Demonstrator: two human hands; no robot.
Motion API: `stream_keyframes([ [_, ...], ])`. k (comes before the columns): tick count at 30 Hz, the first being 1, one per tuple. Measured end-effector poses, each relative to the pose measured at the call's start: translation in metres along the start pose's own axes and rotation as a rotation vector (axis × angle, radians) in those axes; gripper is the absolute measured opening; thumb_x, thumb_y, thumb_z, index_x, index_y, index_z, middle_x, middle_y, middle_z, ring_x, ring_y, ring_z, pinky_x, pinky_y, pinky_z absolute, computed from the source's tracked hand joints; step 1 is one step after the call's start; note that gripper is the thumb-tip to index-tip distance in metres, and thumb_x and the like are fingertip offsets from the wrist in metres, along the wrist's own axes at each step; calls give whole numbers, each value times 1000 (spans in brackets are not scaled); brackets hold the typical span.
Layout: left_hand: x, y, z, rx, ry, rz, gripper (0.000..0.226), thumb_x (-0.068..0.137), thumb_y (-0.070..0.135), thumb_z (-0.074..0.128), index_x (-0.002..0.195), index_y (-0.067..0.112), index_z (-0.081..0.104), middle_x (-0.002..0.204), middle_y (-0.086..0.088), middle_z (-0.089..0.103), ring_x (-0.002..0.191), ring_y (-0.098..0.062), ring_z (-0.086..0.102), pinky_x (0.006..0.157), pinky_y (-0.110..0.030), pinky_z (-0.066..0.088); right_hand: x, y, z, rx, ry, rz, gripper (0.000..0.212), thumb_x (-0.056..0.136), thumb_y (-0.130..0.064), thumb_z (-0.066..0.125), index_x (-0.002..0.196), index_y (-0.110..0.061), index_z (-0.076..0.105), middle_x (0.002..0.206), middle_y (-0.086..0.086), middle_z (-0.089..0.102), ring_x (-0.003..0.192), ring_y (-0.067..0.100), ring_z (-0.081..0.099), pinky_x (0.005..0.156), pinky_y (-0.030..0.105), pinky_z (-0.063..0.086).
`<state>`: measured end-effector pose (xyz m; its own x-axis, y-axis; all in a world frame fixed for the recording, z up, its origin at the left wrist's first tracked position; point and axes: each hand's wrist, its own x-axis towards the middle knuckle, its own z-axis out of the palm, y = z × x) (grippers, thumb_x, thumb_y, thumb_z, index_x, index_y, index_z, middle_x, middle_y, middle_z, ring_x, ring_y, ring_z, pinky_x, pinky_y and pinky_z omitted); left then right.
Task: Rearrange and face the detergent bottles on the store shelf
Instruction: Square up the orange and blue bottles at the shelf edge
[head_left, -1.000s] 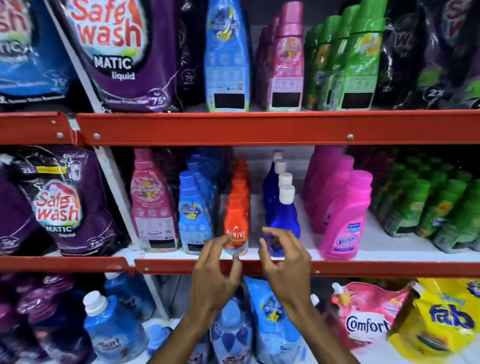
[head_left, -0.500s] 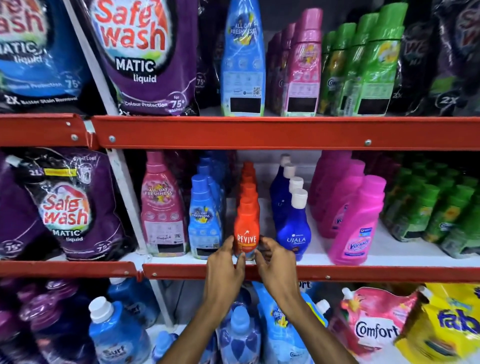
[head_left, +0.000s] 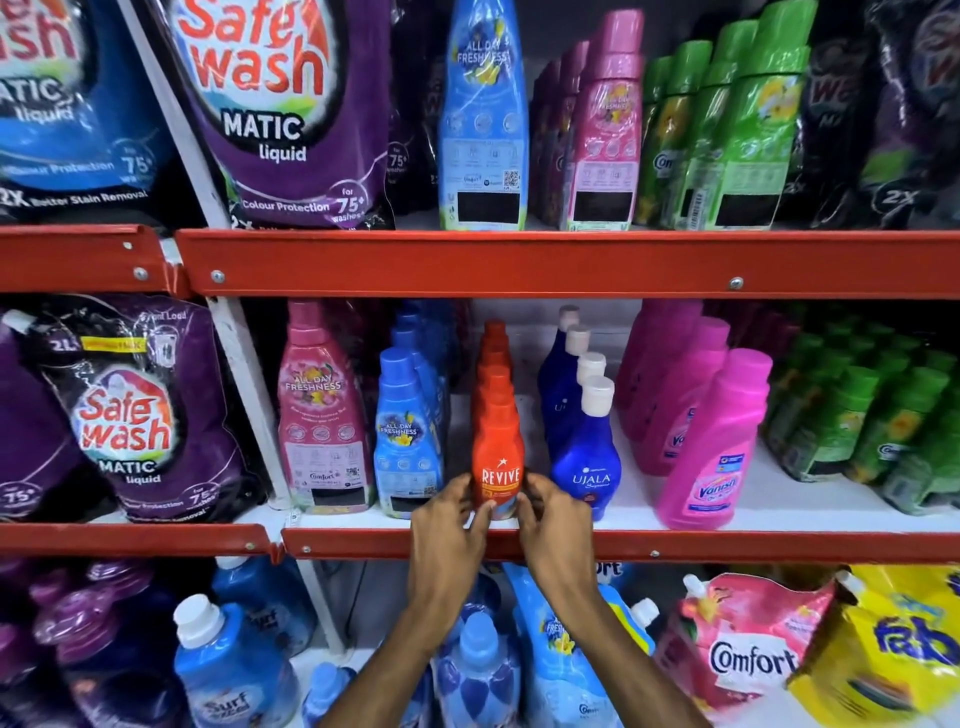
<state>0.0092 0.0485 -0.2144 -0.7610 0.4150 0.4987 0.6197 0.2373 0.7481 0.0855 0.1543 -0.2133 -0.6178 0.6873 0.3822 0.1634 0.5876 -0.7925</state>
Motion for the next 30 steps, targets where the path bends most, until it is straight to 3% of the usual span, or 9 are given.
stream_keyframes([
  [5, -1, 0, 2, 26, 10, 26, 26, 88, 17, 76, 113, 19, 69, 99, 2, 80, 87, -2, 73, 82, -28, 61, 0, 0, -1, -2, -16, -9, 35, 89, -18, 56, 122, -26, 65, 98, -1, 80, 87, 14, 75, 82, 39, 60],
  [9, -6, -4, 4, 10, 77, 7, 38, 88, 13, 75, 124, 12, 65, 111, -2, 76, 97, -10, 72, 90, -33, 60, -13, -3, -16, 106, 59, -52, 30, 89, -7, 64, 113, -21, 73, 95, -27, 73, 87, -11, 69, 86, 20, 57],
  [13, -24, 12, 10, -34, 250, 97, 26, 85, 2, 73, 108, 13, 70, 102, 0, 68, 92, -10, 62, 88, -19, 48, -27, 9, -49, 103, 341, -126, 24, 79, 0, 72, 92, -20, 77, 86, -7, 77, 73, 1, 70, 75, 18, 54],
  [16, -31, 30, 26, -58, 211, 144, 17, 82, 10, 70, 97, 15, 71, 92, 4, 69, 83, -1, 59, 84, -3, 40, -21, 20, -71, 96, 462, -110, 28, 78, 5, 72, 91, -19, 71, 86, -2, 70, 76, 12, 68, 73, 17, 50],
  [19, -29, 43, 47, -66, 89, 115, 26, 84, 14, 74, 110, 18, 72, 98, 9, 72, 85, 1, 62, 84, 0, 40, -10, 31, -79, 84, 410, -60, 37, 79, 2, 69, 109, -19, 65, 102, 2, 65, 89, 21, 68, 83, 32, 55],
  [21, -25, 47, 56, -62, 48, 99, 31, 87, 16, 74, 118, 16, 70, 99, 7, 75, 86, -4, 67, 84, -12, 49, -4, 39, -79, 44, 341, -36, 43, 82, -1, 67, 124, -13, 62, 115, 8, 67, 100, 25, 68, 92, 38, 55],
  [23, -20, 47, 61, -62, 25, 93, 31, 89, 15, 72, 120, 16, 68, 100, 5, 78, 88, -6, 71, 84, -21, 54, 0, 44, -81, 40, 258, -16, 47, 86, -2, 64, 132, -7, 58, 122, 12, 69, 104, 19, 69, 94, 18, 52],
  [25, -16, 47, 64, -72, 2, 59, 28, 91, 11, 70, 118, 13, 68, 99, 4, 79, 87, 0, 72, 82, -16, 56, 3, 46, -82, 46, 187, -14, 46, 88, -1, 62, 133, -5, 57, 119, 10, 73, 97, 10, 69, 82, -3, 42],
  [30, -9, 49, 68, -84, -21, -12, 26, 91, 4, 70, 117, 7, 68, 96, 7, 74, 83, 20, 63, 73, 3, 46, 7, 44, -88, 55, 146, -44, 36, 88, -2, 65, 123, -11, 66, 104, 2, 78, 84, -4, 65, 72, -4, 41],
])
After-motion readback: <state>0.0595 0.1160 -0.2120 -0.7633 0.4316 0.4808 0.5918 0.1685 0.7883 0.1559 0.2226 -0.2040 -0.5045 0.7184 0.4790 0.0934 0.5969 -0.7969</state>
